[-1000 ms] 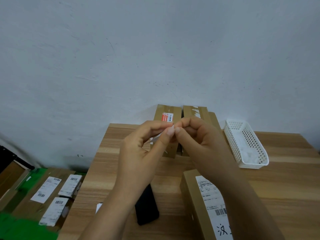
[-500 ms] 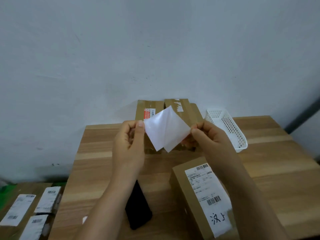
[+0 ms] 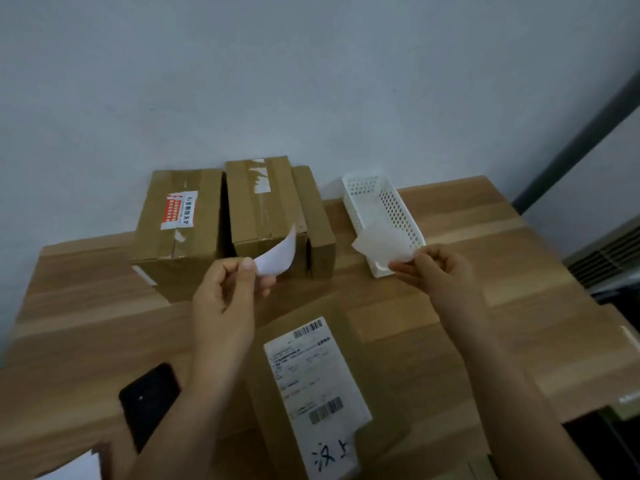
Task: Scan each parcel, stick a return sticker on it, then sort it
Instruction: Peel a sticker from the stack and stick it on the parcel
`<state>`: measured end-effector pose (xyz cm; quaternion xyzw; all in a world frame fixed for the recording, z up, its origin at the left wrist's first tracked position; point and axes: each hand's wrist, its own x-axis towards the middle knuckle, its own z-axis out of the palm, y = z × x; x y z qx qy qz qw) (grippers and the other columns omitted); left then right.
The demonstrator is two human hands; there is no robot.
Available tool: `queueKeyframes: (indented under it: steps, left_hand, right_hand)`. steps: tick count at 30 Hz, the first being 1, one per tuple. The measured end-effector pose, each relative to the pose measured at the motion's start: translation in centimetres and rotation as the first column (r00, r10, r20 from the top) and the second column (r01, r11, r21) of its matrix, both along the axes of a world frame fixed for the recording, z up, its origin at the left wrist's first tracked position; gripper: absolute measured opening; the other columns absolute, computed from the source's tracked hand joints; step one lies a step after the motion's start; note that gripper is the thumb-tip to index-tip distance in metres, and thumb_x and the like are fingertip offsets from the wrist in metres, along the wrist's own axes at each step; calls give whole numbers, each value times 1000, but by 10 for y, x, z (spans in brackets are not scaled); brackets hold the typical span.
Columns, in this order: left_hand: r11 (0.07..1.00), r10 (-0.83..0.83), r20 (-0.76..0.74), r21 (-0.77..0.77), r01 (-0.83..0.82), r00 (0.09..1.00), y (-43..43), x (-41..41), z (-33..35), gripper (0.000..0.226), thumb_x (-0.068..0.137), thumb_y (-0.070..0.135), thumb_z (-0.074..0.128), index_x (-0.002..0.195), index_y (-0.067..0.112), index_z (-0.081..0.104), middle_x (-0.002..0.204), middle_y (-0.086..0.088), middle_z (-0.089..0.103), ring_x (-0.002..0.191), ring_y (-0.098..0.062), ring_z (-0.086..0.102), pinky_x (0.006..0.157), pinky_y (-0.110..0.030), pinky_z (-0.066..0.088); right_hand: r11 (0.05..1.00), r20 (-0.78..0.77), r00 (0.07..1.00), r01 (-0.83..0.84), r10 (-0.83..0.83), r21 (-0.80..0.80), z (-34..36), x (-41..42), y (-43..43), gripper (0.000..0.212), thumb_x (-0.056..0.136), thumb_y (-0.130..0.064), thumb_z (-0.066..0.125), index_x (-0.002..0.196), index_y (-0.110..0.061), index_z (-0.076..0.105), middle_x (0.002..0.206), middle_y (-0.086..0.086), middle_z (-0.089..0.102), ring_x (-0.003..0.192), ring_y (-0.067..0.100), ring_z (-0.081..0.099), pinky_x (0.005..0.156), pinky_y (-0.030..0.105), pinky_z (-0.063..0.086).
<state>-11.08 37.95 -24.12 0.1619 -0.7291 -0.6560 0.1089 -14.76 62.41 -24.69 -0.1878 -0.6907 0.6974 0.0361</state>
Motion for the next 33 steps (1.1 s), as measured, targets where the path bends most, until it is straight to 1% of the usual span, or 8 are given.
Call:
queueKeyframes:
  steps: [2, 4, 10, 17, 23, 27, 29, 33]
  left_hand:
    - [998, 14, 15, -59, -13, 1000, 23, -8, -9, 12, 96, 29, 52, 94, 27, 64, 89, 14, 70, 85, -2, 66, 77, -25, 50]
    - [987, 10, 27, -163, -6, 1000, 44, -15, -19, 10, 95, 27, 55, 93, 29, 65, 90, 14, 68, 83, -2, 62, 72, -23, 47]
    - [955, -43, 84, -288, 66, 995, 86, -26, -51, 14, 88, 16, 66, 99, 26, 66, 105, 26, 65, 104, 5, 60, 78, -13, 51]
    - [924, -37, 136, -373, 86, 990, 90, -24, -68, 25, 88, 4, 64, 101, 26, 65, 111, 22, 63, 112, 6, 55, 79, -11, 50]
    - [935, -4, 135, -351, 51, 991, 90, -20, -63, 23, 89, 4, 64, 100, 23, 66, 108, 30, 62, 110, 12, 54, 78, -7, 48]
    - [935, -4, 104, -352, 41, 995, 85, -7, -60, 21, 89, 5, 65, 99, 24, 66, 112, 22, 61, 112, 12, 53, 78, -5, 46]
    - [938, -19, 101, -342, 52, 995, 79, 2, -59, 22, 89, 7, 65, 98, 27, 66, 113, 23, 61, 113, 11, 53, 78, -8, 49]
    - [934, -71, 55, -347, 85, 996, 66, 22, -53, 24, 88, 9, 66, 98, 31, 65, 112, 25, 63, 112, 6, 56, 81, -14, 52]
  right_hand:
    - [919, -21, 999, -19, 30, 394, -26, -27, 30, 7, 93, -13, 57, 89, -10, 61, 85, 4, 72, 78, 11, 70, 67, 23, 54]
    - [746, -51, 993, -44, 104, 664, -51, -55, 53, 3, 91, -16, 61, 91, -14, 63, 86, -3, 67, 75, 7, 62, 62, 16, 42]
    - [379, 92, 897, -273, 431, 884, -120, -116, 82, 2, 82, -6, 70, 84, -6, 72, 84, 9, 67, 84, 27, 60, 70, 31, 44]
    - [471, 22, 901, -247, 433, 847, -123, -123, 79, 8, 79, -11, 76, 80, -9, 68, 81, 5, 64, 80, 15, 53, 74, 30, 42]
    - [437, 170, 908, -341, 384, 833, -127, -138, 77, 12, 82, -19, 74, 82, -10, 66, 88, 8, 64, 86, 24, 59, 77, 35, 48]
    - [556, 83, 898, -338, 432, 760, -102, -125, 62, 6, 84, -17, 69, 88, -13, 67, 88, 2, 65, 83, 17, 60, 70, 26, 45]
    - [619, 103, 856, -445, 507, 648, -80, -103, 40, 6, 89, -24, 66, 91, -19, 67, 87, -5, 66, 80, 8, 60, 66, 18, 43]
    - [521, 187, 683, -679, 706, 517, -53, -49, -8, 18, 92, -39, 59, 104, -27, 63, 96, -15, 61, 87, -2, 55, 68, 13, 39]
